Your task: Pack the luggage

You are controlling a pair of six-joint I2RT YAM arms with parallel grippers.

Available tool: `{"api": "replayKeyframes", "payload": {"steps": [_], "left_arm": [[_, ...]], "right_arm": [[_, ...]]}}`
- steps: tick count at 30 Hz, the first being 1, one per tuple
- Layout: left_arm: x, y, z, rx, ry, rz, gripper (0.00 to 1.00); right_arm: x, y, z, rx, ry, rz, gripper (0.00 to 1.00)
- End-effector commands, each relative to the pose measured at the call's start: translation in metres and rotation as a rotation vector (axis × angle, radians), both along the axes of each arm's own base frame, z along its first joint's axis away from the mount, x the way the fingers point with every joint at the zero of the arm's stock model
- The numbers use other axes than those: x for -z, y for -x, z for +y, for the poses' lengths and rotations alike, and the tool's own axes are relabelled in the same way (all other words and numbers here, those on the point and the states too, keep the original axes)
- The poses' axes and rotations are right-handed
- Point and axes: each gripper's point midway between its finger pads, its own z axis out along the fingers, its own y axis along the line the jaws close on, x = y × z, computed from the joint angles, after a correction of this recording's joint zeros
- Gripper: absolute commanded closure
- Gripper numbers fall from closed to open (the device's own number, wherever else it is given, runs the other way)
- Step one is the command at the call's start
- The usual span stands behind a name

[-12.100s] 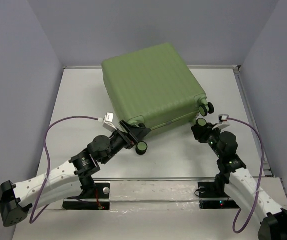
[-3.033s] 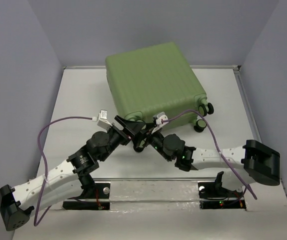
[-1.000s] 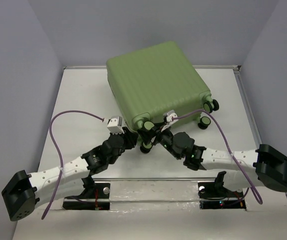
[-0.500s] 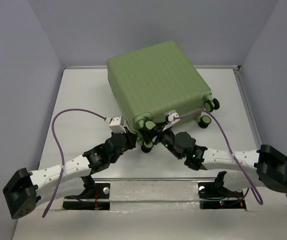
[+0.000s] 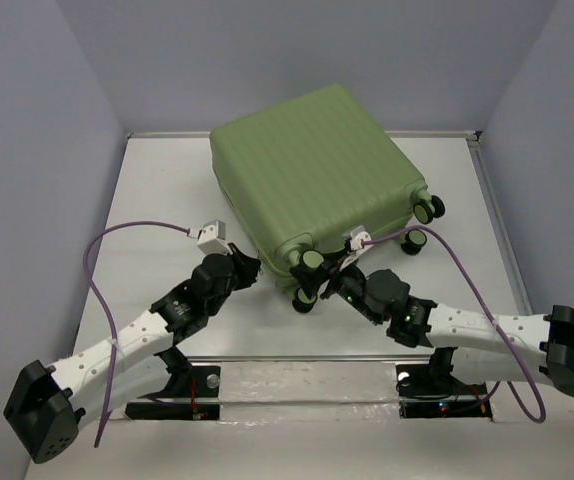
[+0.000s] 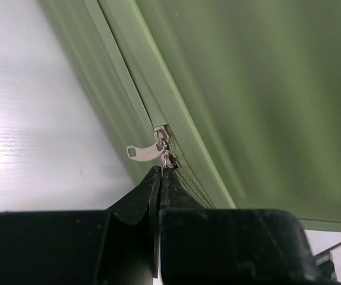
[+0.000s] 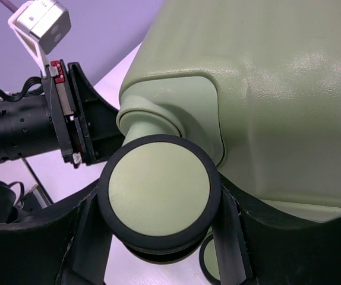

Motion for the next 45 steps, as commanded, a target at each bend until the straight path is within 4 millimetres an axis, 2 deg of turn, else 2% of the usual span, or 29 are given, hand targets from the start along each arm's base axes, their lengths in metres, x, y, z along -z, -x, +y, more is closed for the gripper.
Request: {"api": "replayKeyframes", "payload": {"steps": [1, 7, 8, 9, 10, 11, 12, 13, 14, 15, 16, 17, 18, 19, 20, 21, 22, 23, 24, 25, 27, 31, 32, 34, 35, 37, 38, 43, 45], "left_arm": [[-0.006, -0.043, 0.077, -0.313, -0.142, -0.064, 0.94], [-0.024, -0.061, 0.092, -0.384, -0.124, -0.077, 0.92], [-0.029, -0.062, 0.097, -0.402, -0.117, -0.083, 0.86], [-0.035, -0.062, 0.099, -0.409, -0.101, -0.091, 0.68], [-0.048, -0.062, 0.1, -0.411, -0.08, -0.111, 0.59], [-0.067, -0.057, 0.103, -0.412, -0.039, -0.153, 0.51], [-0.082, -0.053, 0.101, -0.395, -0.003, -0.188, 0.35], [-0.096, -0.049, 0.101, -0.389, 0.03, -0.224, 0.29], [-0.127, -0.039, 0.105, -0.381, 0.09, -0.301, 0.26], [-0.143, -0.033, 0.106, -0.369, 0.113, -0.34, 0.22], [-0.169, -0.023, 0.107, -0.337, 0.139, -0.406, 0.01], [-0.179, -0.018, 0.107, -0.323, 0.145, -0.429, 0.01], [-0.188, -0.013, 0.106, -0.302, 0.155, -0.447, 0.01], [-0.205, -0.005, 0.108, -0.29, 0.164, -0.478, 0.01], [-0.206, -0.002, 0.108, -0.276, 0.154, -0.471, 0.01], [-0.21, 0.002, 0.107, -0.258, 0.152, -0.471, 0.01], [-0.217, 0.008, 0.109, -0.253, 0.15, -0.473, 0.01], [-0.22, 0.011, 0.11, -0.25, 0.149, -0.473, 0.01], [-0.224, 0.014, 0.111, -0.244, 0.152, -0.48, 0.01], [-0.233, 0.021, 0.112, -0.227, 0.158, -0.495, 0.01], [-0.243, 0.03, 0.113, -0.207, 0.162, -0.523, 0.01], [-0.268, 0.057, 0.121, -0.173, 0.19, -0.595, 0.01], [-0.271, 0.061, 0.123, -0.175, 0.195, -0.605, 0.01], [-0.278, 0.068, 0.125, -0.165, 0.205, -0.627, 0.01], [-0.286, 0.075, 0.128, -0.162, 0.214, -0.649, 0.01], [-0.301, 0.086, 0.13, -0.141, 0.227, -0.693, 0.01], [-0.305, 0.089, 0.13, -0.131, 0.231, -0.706, 0.01], [-0.319, 0.102, 0.128, -0.09, 0.25, -0.762, 0.01], [-0.317, 0.101, 0.126, -0.084, 0.249, -0.761, 0.01]], "right_arm": [[-0.052, -0.009, -0.017, 0.063, -0.168, -0.066, 0.93], [-0.049, -0.007, -0.006, 0.022, -0.152, -0.061, 0.93], [-0.049, -0.004, -0.002, 0.009, -0.15, -0.063, 0.93], [-0.052, -0.004, 0.0, 0.003, -0.152, -0.068, 0.93], [-0.053, -0.004, 0.002, -0.005, -0.151, -0.068, 0.93], [-0.05, -0.001, 0.009, -0.03, -0.137, -0.067, 0.93], [-0.051, -0.001, 0.012, -0.038, -0.134, -0.069, 0.93], [-0.051, 0.002, 0.018, -0.053, -0.128, -0.069, 0.93], [-0.054, 0.001, 0.026, -0.071, -0.123, -0.073, 0.93], [-0.053, 0.005, 0.034, -0.093, -0.114, -0.074, 0.93], [-0.065, 0.01, 0.044, -0.125, -0.115, -0.094, 0.93], [-0.068, 0.012, 0.051, -0.141, -0.108, -0.102, 0.93], [-0.06, 0.013, 0.062, -0.161, -0.064, -0.099, 0.93], [-0.077, 0.019, 0.075, -0.19, -0.079, -0.114, 0.93], [-0.078, 0.019, 0.081, -0.195, -0.065, -0.116, 0.92], [-0.07, 0.02, 0.09, -0.203, -0.022, -0.121, 0.86], [-0.07, 0.028, 0.098, -0.226, -0.003, -0.128, 0.7], [-0.072, 0.026, 0.1, -0.193, 0.019, -0.131, 0.52], [-0.076, 0.023, 0.101, -0.156, 0.059, -0.123, 0.23], [-0.076, 0.02, 0.099, -0.12, 0.09, -0.125, 0.02], [-0.078, 0.008, 0.082, -0.021, 0.113, -0.107, 0.0], [-0.082, 0.005, 0.033, 0.09, 0.133, -0.076, 0.0], [-0.103, 0.009, 0.015, 0.104, 0.076, -0.087, 0.0], [-0.11, 0.015, -0.007, 0.111, 0.07, -0.087, 0.0], [-0.13, 0.023, -0.026, 0.091, 0.012, -0.108, 0.0], [-0.14, 0.032, -0.047, 0.076, -0.028, -0.127, 0.0], [-0.163, 0.041, -0.073, 0.075, -0.118, -0.151, 0.0], [-0.185, 0.056, -0.134, 0.101, -0.27, -0.199, 0.0], [-0.18, 0.056, -0.143, 0.119, -0.267, -0.194, 0.0]]}}
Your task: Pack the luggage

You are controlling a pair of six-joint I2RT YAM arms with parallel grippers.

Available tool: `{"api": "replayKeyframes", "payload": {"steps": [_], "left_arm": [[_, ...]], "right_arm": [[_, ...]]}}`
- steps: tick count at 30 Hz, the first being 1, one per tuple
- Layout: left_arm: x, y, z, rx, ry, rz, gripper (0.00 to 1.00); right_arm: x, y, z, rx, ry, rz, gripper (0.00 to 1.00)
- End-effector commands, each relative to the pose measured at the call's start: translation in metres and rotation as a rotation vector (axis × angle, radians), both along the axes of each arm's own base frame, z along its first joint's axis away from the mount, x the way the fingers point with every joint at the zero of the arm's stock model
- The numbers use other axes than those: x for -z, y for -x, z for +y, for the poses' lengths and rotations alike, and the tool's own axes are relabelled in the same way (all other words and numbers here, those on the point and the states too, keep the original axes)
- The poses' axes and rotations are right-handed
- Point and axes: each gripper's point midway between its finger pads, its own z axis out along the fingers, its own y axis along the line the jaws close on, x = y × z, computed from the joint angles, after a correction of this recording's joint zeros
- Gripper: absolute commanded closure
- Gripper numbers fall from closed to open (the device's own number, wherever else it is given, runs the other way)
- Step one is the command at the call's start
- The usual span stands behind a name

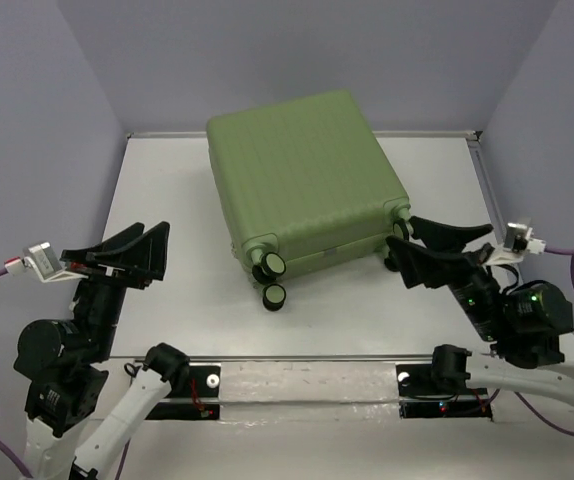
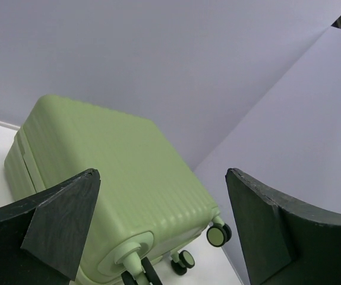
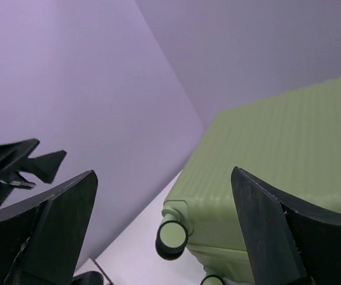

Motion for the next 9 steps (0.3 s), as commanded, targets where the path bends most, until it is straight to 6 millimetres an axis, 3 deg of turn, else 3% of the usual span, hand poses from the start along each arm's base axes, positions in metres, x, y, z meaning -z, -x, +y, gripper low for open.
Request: {"api": "replayKeyframes", "payload": {"steps": [1, 6, 9], "left_arm": [[-0.014, 0.01, -0.005, 0.044, -0.021, -0.074, 0.01], [0.004, -0.002, -0.018, 0.074, -0.051, -0.028, 0.01], [0.001, -0.003, -0.021, 0.086, -0.054, -0.036, 0.01]], "right_arm": [[0.031, -0.003, -0.012, 0.045, 0.077, 0.025, 0.0], [0.042, -0.006, -0.005, 0.049, 0.106, 0.044, 0.0], [0.043, -0.009, 0.002, 0.055, 0.141, 0.043, 0.0]]}}
